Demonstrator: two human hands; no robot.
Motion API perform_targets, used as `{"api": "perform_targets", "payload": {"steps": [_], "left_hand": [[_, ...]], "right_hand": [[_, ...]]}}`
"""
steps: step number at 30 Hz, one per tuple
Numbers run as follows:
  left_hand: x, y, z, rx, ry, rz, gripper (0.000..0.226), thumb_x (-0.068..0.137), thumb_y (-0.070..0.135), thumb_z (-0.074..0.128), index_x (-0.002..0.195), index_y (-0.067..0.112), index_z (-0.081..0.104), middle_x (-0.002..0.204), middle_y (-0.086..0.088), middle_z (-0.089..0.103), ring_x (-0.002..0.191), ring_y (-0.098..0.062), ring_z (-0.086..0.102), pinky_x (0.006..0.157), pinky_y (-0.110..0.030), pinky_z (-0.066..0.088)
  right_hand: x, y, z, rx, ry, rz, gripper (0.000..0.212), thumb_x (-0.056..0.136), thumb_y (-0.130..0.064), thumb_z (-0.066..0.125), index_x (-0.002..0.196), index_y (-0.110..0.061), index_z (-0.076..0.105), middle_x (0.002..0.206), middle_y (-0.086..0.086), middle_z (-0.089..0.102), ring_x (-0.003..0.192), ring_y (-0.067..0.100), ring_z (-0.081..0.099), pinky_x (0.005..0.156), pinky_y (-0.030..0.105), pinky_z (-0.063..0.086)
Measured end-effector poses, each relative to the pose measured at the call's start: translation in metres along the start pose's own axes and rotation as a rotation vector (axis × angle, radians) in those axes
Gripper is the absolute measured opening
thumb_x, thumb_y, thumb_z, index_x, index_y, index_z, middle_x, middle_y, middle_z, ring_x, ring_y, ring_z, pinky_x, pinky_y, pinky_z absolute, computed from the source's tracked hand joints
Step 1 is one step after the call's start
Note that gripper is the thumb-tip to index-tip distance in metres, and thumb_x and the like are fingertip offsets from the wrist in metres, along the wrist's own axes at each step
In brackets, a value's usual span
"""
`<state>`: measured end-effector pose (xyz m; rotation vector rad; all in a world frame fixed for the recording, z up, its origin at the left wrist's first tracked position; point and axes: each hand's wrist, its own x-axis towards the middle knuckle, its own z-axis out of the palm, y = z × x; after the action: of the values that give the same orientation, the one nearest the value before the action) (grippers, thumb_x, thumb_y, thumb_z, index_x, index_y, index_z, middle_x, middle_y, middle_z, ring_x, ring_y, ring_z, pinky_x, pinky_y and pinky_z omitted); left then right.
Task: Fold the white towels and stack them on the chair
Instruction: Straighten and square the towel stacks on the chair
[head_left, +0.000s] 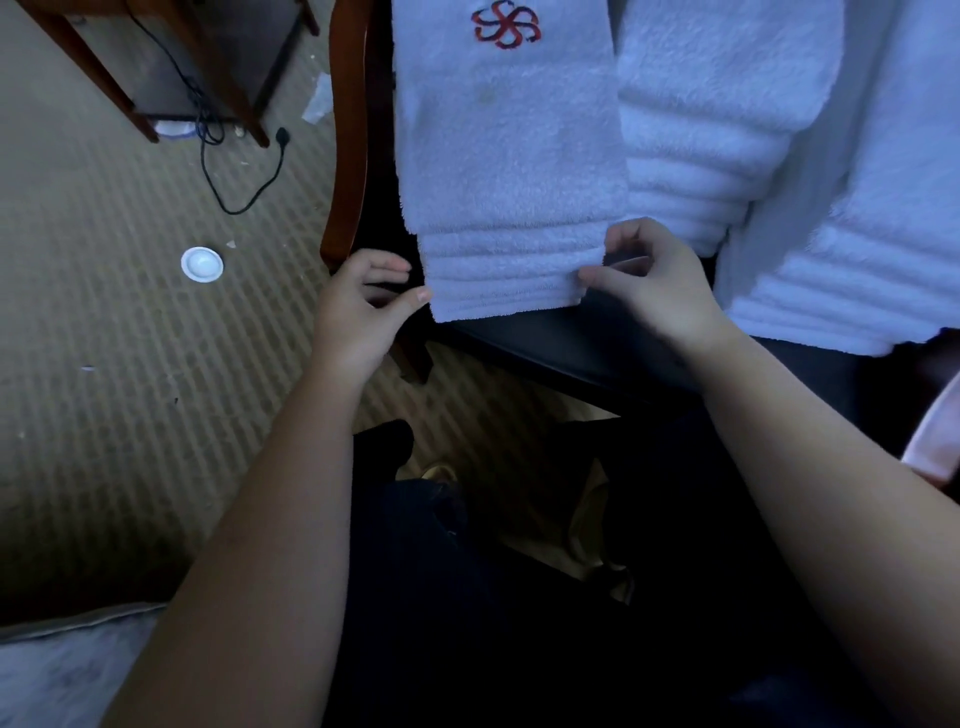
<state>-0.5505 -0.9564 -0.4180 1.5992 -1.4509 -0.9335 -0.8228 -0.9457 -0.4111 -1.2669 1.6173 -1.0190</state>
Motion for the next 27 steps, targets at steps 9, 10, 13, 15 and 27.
{"api": "perform_targets", "payload": {"steps": [9,10,13,15,27], "left_hand": [[-0.001,0.015,0.012,-0.073,-0.047,0.030,0.021,0.091,0.014,0.067,0.083,0.032,0.059,0.090,0.012,0.062,0.087,-0.001,0.061,0.076,-0.030,0.058],[0.000,0.016,0.013,-0.066,-0.058,0.033,0.021,0.092,0.013,0.065,0.082,0.029,0.057,0.090,0.010,0.061,0.087,-0.001,0.060,0.074,-0.028,0.057],[0.000,0.017,0.014,-0.052,-0.076,0.034,0.022,0.093,0.011,0.062,0.082,0.029,0.055,0.090,0.009,0.061,0.088,-0.002,0.059,0.079,-0.031,0.057],[0.000,0.017,0.011,-0.038,-0.051,0.040,0.022,0.091,0.015,0.066,0.083,0.033,0.058,0.091,0.012,0.064,0.091,-0.003,0.062,0.087,-0.037,0.056],[-0.002,0.021,0.013,0.004,-0.028,0.057,0.025,0.095,0.014,0.060,0.082,0.035,0.056,0.090,0.008,0.060,0.097,-0.024,0.063,0.069,-0.027,0.056]], "right_hand": [[0.004,-0.002,0.008,0.035,0.049,0.016,0.016,0.088,-0.023,0.068,0.076,-0.024,0.059,0.075,-0.006,0.064,0.081,0.027,0.067,0.084,0.042,0.055],[0.005,-0.002,0.009,0.015,0.060,0.020,0.018,0.088,-0.022,0.068,0.074,-0.024,0.057,0.073,-0.005,0.063,0.078,0.028,0.066,0.081,0.042,0.055],[0.007,-0.002,0.013,-0.014,0.106,0.016,0.020,0.087,-0.021,0.068,0.072,-0.024,0.055,0.069,-0.007,0.060,0.069,0.017,0.059,0.067,0.032,0.051],[0.005,-0.004,0.013,0.012,0.150,-0.008,0.017,0.085,-0.019,0.068,0.075,-0.025,0.056,0.069,-0.009,0.060,0.064,0.007,0.054,0.062,0.020,0.043],[-0.001,-0.015,0.014,0.088,0.131,-0.206,0.009,0.094,-0.019,0.057,0.094,-0.011,0.061,0.075,-0.009,0.059,0.061,0.002,0.049,0.061,0.018,0.039]]}}
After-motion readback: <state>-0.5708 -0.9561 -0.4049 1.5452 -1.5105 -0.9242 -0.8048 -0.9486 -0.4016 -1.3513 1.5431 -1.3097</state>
